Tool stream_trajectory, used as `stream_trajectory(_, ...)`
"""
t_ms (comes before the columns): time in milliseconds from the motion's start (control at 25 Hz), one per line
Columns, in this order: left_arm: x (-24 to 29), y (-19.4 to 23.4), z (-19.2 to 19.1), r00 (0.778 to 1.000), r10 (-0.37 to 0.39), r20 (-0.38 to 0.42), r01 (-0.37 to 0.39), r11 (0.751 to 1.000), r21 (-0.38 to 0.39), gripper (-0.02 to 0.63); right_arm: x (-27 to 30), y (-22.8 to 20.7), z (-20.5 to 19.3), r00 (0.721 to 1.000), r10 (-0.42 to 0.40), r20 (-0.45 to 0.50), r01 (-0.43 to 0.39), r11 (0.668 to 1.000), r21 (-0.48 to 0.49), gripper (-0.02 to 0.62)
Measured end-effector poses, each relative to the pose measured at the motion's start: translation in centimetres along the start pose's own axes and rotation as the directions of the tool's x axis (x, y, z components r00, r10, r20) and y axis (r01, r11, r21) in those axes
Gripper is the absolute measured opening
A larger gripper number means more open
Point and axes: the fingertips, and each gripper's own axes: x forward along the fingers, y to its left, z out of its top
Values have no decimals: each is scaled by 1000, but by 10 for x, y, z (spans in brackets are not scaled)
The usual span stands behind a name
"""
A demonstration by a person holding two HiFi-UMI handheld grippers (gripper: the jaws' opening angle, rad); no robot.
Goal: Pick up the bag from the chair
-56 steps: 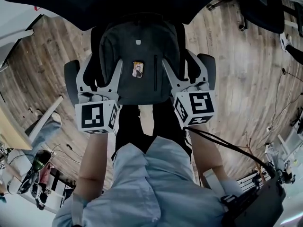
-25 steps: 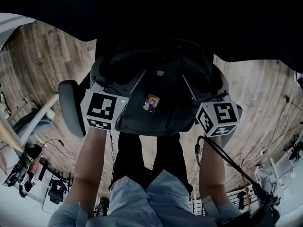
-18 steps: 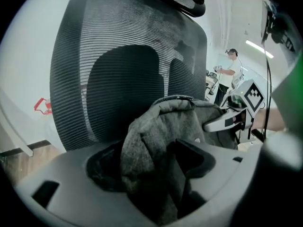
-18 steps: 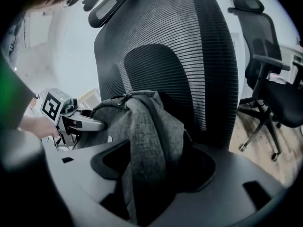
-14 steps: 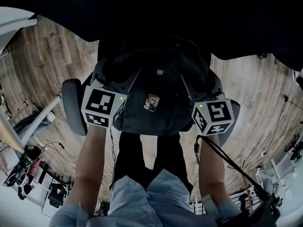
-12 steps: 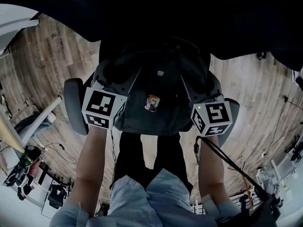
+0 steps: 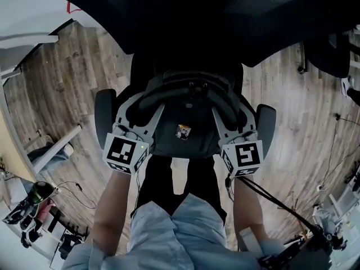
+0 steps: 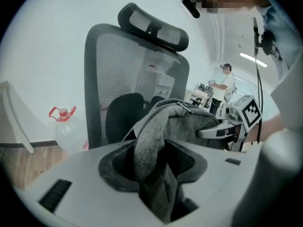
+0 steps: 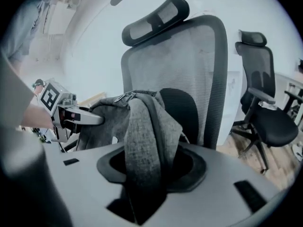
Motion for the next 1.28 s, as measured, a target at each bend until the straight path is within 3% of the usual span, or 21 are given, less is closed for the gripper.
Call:
stream_trajectory(160,-39,-20,0,999,-15,31,15,1000,5,155,-34,25,4,999,2,39,-1,1000,-21,151)
stream_trajectory(320,-73,-36,7,996,-41,82,37,998,56,138,-62,48,12,997,7,78,-5,1000,-28,124)
stream_trajectory(560,-107,-42,40,988,-53,143,36,992,120,135,-96,78,42,986,-25,166,35,998,-55,92)
stream_trajectory(720,-128,-42,82,973,-59,222,20,984,177,132,-116,86,88,968,-56,243,84,991,-107,89)
stream_trajectory(1000,-163,-48,188,948,-85,306,6,968,251,132,-161,85,188,947,-64,314,116,982,-147,91)
stream_trajectory(1280,-204,-58,259,920,-96,381,-19,958,286,132,-206,99,257,907,-117,405,204,963,-178,94)
